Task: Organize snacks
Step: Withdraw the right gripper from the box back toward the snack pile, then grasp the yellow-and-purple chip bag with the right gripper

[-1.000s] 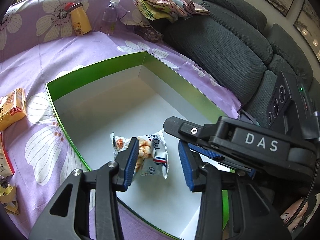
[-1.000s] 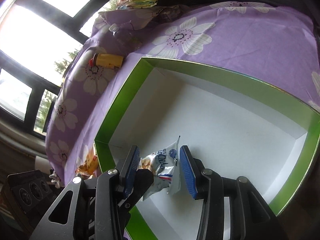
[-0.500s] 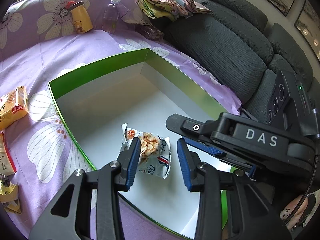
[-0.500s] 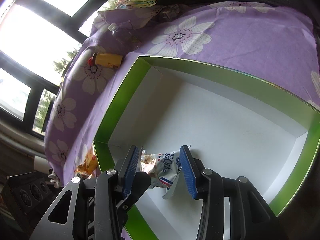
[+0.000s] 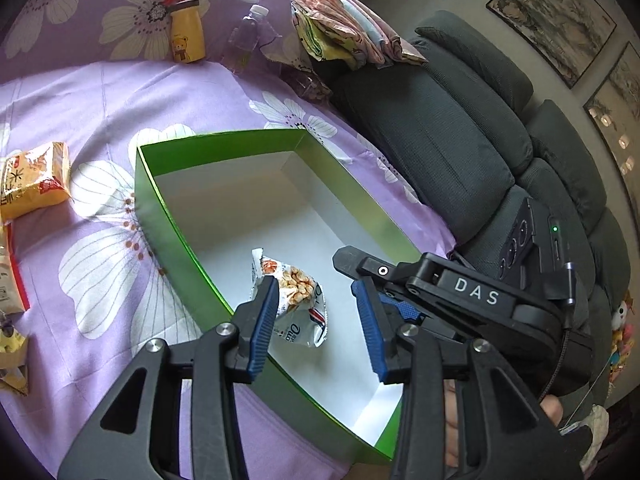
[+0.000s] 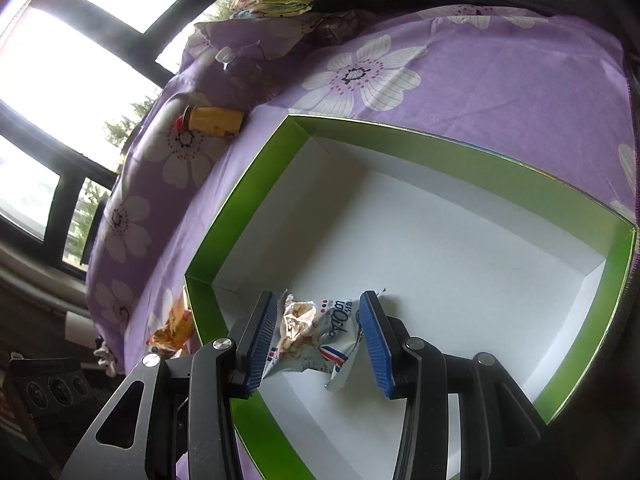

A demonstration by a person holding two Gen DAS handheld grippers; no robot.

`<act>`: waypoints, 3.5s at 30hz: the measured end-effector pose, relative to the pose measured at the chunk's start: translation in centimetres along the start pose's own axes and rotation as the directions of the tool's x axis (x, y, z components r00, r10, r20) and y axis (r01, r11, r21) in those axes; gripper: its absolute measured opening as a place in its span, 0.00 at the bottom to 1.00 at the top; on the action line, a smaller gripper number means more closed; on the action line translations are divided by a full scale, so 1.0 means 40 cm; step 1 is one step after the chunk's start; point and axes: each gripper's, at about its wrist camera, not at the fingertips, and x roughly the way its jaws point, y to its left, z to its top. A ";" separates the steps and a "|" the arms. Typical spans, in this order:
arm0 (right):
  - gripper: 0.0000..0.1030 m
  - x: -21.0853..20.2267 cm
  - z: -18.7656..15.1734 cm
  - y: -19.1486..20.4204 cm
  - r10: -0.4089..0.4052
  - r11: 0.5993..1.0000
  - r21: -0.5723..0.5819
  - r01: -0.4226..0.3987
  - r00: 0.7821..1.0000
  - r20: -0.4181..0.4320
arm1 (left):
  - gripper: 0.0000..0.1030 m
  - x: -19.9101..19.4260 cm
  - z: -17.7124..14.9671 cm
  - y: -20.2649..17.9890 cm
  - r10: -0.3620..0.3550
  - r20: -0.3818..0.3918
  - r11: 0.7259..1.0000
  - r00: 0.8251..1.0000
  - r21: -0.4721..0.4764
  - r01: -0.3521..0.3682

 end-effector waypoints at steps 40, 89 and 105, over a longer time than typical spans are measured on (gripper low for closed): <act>0.82 0.098 -0.240 0.390 0.174 0.900 -0.383 -0.207 0.977 -0.120 | 0.99 -0.569 -0.152 0.437 0.443 0.253 0.834 0.860 -0.468 -0.292; 0.67 0.346 -0.296 0.395 0.194 0.908 -0.235 -0.348 0.844 -0.499 | 0.71 -0.310 -0.144 0.435 0.264 0.064 0.898 0.962 -0.380 -0.221; 0.55 0.352 -0.304 0.392 0.215 0.899 -0.225 -0.375 0.826 -0.520 | 0.40 -0.304 -0.135 0.420 0.194 0.098 0.918 0.976 -0.370 -0.145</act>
